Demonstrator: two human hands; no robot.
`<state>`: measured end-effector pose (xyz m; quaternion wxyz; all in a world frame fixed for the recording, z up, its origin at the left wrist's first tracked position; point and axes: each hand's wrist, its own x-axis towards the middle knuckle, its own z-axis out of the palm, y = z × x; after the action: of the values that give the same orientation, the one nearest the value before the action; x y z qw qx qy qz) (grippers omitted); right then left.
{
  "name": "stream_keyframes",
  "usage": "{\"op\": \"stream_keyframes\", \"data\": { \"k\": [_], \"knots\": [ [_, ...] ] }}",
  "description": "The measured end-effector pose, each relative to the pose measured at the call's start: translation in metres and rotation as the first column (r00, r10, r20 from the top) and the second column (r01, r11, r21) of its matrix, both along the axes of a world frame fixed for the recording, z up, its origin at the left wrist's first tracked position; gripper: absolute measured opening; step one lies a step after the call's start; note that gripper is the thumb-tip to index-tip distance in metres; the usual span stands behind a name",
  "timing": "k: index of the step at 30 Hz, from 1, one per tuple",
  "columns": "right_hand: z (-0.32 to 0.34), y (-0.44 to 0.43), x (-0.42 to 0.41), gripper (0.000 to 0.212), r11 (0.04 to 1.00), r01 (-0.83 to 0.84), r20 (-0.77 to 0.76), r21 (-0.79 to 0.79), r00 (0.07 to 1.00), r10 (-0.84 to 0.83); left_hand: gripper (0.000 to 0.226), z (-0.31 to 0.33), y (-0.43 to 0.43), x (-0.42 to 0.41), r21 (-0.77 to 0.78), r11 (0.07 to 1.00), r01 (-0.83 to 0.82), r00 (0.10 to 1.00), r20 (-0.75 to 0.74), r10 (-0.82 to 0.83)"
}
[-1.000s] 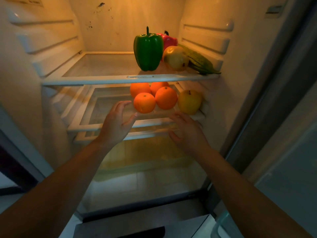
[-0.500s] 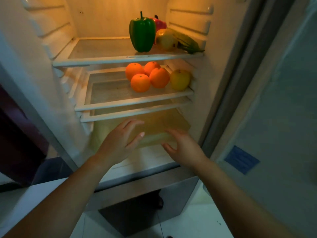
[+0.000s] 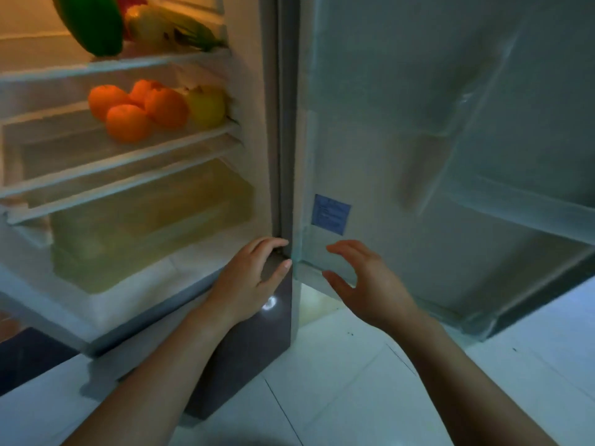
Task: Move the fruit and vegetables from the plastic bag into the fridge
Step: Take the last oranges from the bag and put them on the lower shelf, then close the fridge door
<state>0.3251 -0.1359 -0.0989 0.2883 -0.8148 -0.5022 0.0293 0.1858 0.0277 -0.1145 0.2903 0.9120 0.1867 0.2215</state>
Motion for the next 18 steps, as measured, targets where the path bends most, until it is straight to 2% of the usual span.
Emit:
{"op": "stream_keyframes", "data": {
  "k": [3,8,14,18],
  "knots": [
    [-0.001,-0.035,0.016,0.042,0.999,0.047,0.004,0.015,0.999,-0.047,0.039,0.000,-0.023,0.017,0.000,1.000,0.023,0.999,-0.023,-0.023],
    [-0.009,-0.090,0.047,0.041,0.998,0.060,-0.028,0.007,0.998,-0.060,0.038,0.005,-0.068,0.042,-0.018,1.000,-0.007,0.998,-0.068,0.006],
    [-0.019,-0.170,0.095,0.042,0.995,-0.095,0.040,-0.033,0.995,0.096,0.038,0.007,-0.169,0.096,-0.041,0.995,-0.088,0.993,-0.080,0.084],
    [-0.025,-0.238,0.133,0.044,0.966,-0.247,0.106,-0.081,0.961,0.255,0.034,-0.002,-0.251,0.136,-0.191,0.963,-0.189,0.982,-0.011,0.191]
  ]
}}
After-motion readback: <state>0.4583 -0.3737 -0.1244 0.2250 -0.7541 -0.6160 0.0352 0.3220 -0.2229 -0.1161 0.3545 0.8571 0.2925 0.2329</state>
